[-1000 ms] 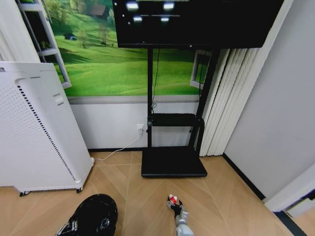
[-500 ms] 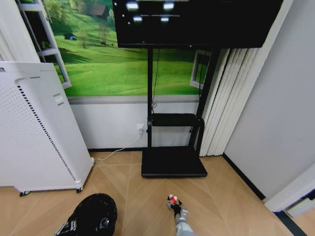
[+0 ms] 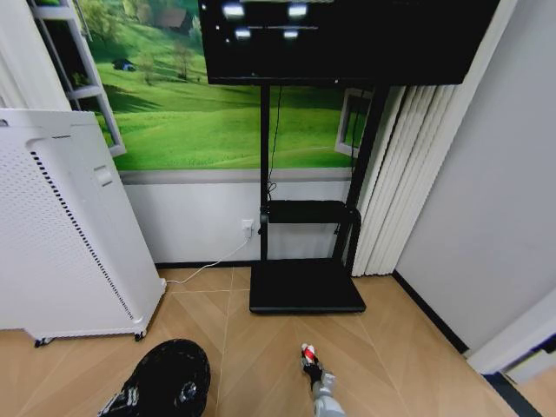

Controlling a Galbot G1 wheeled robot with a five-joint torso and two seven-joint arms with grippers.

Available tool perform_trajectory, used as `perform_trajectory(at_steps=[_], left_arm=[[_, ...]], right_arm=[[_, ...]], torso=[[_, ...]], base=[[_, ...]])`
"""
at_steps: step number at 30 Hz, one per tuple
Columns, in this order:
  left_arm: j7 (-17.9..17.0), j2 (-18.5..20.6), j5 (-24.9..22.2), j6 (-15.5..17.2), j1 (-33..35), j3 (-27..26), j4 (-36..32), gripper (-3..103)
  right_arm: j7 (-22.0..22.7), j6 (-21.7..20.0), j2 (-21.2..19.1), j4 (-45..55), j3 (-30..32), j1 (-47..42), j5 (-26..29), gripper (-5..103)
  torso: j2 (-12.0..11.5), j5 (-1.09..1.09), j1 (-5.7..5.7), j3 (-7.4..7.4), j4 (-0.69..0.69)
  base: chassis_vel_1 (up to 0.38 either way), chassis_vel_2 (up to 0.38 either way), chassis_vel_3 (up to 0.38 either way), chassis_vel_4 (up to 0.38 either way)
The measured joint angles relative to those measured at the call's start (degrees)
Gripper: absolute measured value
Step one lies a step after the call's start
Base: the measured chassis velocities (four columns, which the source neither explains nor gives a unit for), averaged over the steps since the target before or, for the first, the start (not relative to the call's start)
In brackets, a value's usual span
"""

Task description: Pick up the trash bin and place the garbage on the floor into it.

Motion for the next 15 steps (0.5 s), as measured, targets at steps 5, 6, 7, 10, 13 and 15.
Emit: perform_trajectory(at_steps=[5,6,7,10,13,15], left_arm=[[0.01,0.05,-0.2,-0.09,0.01,-0.11,0.07,7],[-0.03,0.13,-0.31,-0.09,-0.11,-0.11,0.07,7],[-0.03,0.13,-0.31,-0.09,-0.11,-0.11,0.07,7],[-0.22,0.74,-0.91,-0.02,-0.94,-0.07,0.18,7],[-0.34,1.37,-1.25,0.22,-1.94,0.16,0.55,7],[-0.41,1.73,-1.5,0.45,-2.5,0.38,0.79,7]], right_arm=[[0.02,1.38,-0.55,1.88,-0.72,-1.6,0.02,32],[0.42,1.88,-1.16,3.31,-1.3,-2.49,0.04,31],[0.42,1.88,-1.16,3.31,-1.3,-2.49,0.04,31],[2.89,2.93,-3.49,8.58,-2.99,-5.18,0.38,31],[4.66,3.87,-5.56,13.05,-4.07,-7.29,-0.97,31],[5.57,4.1,-6.67,15.72,-4.48,-8.36,-1.77,31]], torso=[[0.0,0.0,0.0,0.0,0.01],[0.0,0.0,0.0,0.0,0.0],[0.0,0.0,0.0,0.0,0.0],[0.0,0.0,0.0,0.0,-0.01],[0.0,0.0,0.0,0.0,0.0],[0.0,0.0,0.0,0.0,-0.01]], base=[[0.0,0.0,0.0,0.0],[0.0,0.0,0.0,0.0],[0.0,0.0,0.0,0.0],[0.0,0.0,0.0,0.0],[0.0,0.0,0.0,0.0],[0.0,0.0,0.0,0.0]])
